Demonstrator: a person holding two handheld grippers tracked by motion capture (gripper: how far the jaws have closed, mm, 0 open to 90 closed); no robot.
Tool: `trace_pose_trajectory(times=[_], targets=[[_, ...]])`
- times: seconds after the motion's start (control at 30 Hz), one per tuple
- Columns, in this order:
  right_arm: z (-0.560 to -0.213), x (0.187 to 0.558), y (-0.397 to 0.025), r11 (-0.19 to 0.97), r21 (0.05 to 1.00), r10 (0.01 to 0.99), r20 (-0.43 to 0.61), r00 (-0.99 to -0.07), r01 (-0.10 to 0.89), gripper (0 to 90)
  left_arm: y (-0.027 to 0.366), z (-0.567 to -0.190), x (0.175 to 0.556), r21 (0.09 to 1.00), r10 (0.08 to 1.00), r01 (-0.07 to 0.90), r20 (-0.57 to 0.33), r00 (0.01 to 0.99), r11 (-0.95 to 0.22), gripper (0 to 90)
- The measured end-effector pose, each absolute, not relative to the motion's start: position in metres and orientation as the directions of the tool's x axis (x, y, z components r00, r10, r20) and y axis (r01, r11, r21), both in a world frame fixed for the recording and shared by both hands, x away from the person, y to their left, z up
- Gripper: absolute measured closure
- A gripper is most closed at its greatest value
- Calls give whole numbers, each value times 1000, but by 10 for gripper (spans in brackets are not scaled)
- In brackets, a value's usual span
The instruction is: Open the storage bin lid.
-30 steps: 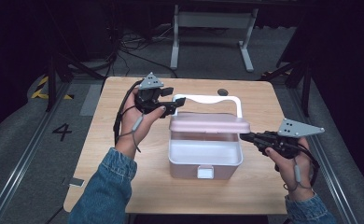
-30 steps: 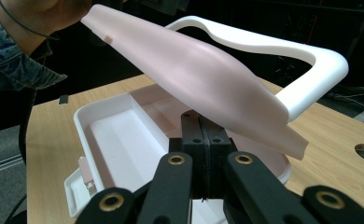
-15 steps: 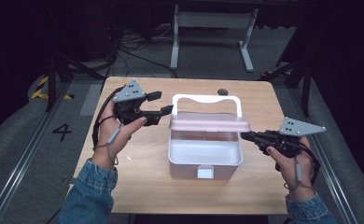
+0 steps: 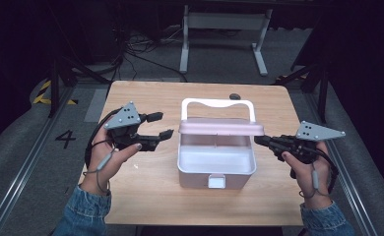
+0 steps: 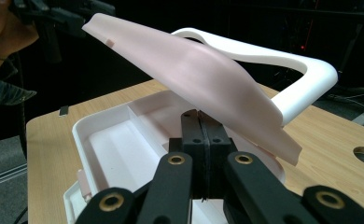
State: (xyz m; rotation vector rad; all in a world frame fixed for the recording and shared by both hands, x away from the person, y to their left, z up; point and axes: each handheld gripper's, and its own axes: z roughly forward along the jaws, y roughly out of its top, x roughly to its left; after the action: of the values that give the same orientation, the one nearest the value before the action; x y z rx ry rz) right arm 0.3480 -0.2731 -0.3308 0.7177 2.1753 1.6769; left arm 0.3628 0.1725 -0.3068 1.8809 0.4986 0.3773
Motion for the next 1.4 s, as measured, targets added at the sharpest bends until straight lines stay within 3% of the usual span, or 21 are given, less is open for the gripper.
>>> trace_pose_trajectory(times=[1.03,1.4], targets=[[-330,351,-277,168,964,560,77,-825,205,900,111,-325,389,939,518,88,104,849,-333,327],[-331,351,-277,167,964,560,79,-825,206,900,104,-324,391,937,517,79,115,848,-339,445]])
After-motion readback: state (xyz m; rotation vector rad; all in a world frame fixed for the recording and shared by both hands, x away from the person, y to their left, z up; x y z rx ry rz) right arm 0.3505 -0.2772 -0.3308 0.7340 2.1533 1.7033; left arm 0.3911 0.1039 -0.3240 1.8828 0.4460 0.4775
